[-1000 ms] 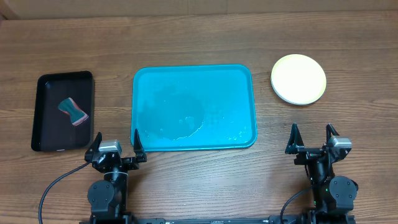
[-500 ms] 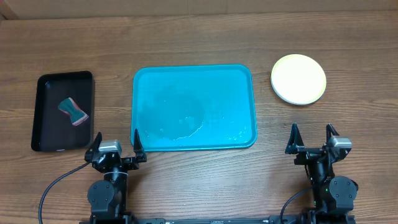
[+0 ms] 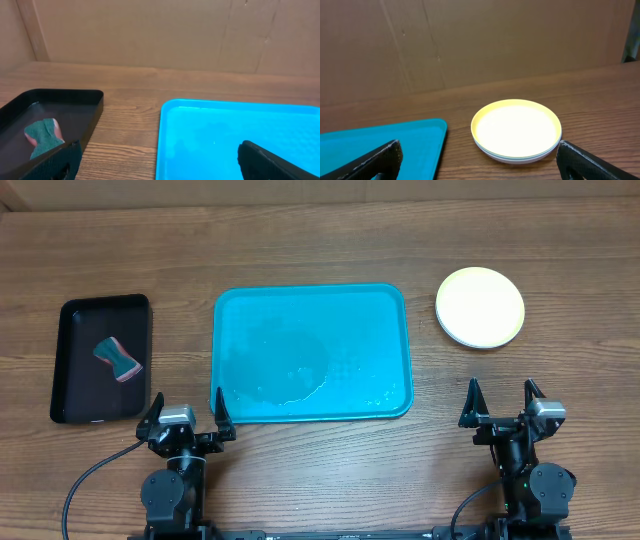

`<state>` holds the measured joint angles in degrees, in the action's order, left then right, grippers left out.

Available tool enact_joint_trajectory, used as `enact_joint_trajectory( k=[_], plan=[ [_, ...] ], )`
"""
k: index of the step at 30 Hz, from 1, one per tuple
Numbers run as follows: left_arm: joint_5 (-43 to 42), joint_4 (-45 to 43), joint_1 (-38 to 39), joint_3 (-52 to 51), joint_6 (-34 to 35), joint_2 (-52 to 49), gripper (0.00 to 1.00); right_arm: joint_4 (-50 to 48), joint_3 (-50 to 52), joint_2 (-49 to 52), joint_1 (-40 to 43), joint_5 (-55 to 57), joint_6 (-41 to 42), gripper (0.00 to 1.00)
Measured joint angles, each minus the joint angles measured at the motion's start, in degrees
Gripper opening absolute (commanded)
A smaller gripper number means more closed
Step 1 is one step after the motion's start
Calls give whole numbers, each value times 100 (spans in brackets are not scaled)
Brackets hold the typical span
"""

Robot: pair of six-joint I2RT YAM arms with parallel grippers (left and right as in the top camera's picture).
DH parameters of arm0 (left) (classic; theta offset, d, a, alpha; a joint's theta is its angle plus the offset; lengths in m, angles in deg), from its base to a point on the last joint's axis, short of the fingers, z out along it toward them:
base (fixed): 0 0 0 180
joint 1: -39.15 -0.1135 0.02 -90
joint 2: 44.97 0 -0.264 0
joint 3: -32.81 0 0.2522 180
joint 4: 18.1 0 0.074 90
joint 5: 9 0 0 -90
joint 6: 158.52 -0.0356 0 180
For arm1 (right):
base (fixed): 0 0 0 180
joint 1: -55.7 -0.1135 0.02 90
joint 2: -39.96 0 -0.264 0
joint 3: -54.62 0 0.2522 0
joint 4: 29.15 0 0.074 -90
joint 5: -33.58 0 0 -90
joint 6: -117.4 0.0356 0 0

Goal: Clean dirty plates on tray and stack at the side

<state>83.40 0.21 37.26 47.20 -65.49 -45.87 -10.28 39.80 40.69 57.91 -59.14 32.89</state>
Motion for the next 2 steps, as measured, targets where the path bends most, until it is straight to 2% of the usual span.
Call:
enact_joint_trajectory(
  k=[2],
  plan=[
    [0,0,0,0,0,0,100,2,0,0,0,0,2,100]
  ],
)
